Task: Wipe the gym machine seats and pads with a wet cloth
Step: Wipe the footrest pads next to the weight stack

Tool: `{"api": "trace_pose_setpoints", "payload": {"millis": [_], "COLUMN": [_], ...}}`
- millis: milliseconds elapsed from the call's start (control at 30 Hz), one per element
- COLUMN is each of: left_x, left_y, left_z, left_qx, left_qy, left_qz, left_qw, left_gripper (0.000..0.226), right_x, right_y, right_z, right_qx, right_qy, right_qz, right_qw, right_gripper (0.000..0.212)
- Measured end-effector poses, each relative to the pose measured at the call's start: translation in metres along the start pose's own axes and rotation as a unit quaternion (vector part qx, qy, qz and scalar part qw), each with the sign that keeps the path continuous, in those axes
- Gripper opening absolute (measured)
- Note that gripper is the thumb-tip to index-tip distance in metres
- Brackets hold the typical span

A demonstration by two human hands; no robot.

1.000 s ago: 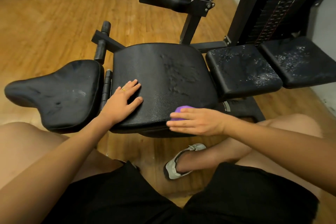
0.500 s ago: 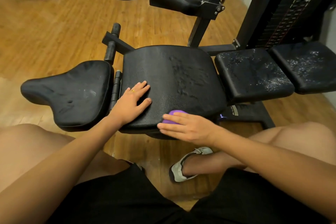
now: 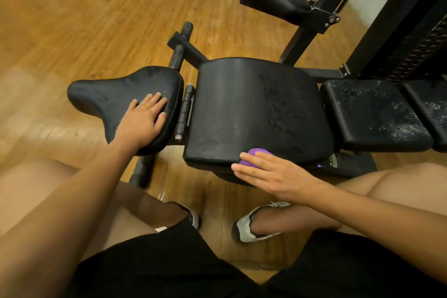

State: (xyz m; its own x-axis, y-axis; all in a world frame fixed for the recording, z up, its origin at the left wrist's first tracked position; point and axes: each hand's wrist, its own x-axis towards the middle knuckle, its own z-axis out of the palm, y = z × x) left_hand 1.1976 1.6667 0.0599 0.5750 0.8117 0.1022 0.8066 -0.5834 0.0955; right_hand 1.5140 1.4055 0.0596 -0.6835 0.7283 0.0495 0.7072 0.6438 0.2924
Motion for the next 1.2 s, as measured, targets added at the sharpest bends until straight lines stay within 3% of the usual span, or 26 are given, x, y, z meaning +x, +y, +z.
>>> {"api": "trace_pose_setpoints", "payload": {"millis": [100, 267, 467, 633, 833, 1200], "left_x": [-0.002, 0.003, 0.007, 0.000, 0.001, -0.002], "left_y": [-0.001, 0.000, 0.003, -0.003, -0.001, 0.012], "left_z": [0.001, -0.001, 0.000, 0.003, 0.002, -0.003], "left_qx": [-0.007, -0.041, -0.050, -0.048, -0.048, -0.036], "left_qy": [0.000, -0.005, 0.029, 0.015, 0.013, -0.009], "left_qz": [0.001, -0.029, -0.037, -0.040, -0.040, -0.061], "left_qw": [1.000, 0.999, 0.998, 0.998, 0.998, 0.997], "left_gripper": [0.049, 0.050, 0.050, 0.049, 0.049, 0.051], "right_x": [0.043, 0.048, -0.008, 0.061, 0.126, 0.017], "right_y": [-0.019, -0.006, 0.021, -0.014, -0.041, -0.006], "right_z": [-0.004, -0.007, 0.005, 0.000, -0.008, 0.000], "right_qx": [0.008, -0.001, -0.058, -0.085, -0.065, -0.004], "right_qy": [0.007, 0.007, -0.019, -0.004, -0.021, -0.012], "right_qz": [-0.004, -0.059, -0.067, -0.094, -0.036, -0.002], "right_qw": [1.000, 0.998, 0.996, 0.992, 0.997, 1.000], "right_gripper": [0.064, 0.058, 0.072, 0.068, 0.054, 0.073]}}
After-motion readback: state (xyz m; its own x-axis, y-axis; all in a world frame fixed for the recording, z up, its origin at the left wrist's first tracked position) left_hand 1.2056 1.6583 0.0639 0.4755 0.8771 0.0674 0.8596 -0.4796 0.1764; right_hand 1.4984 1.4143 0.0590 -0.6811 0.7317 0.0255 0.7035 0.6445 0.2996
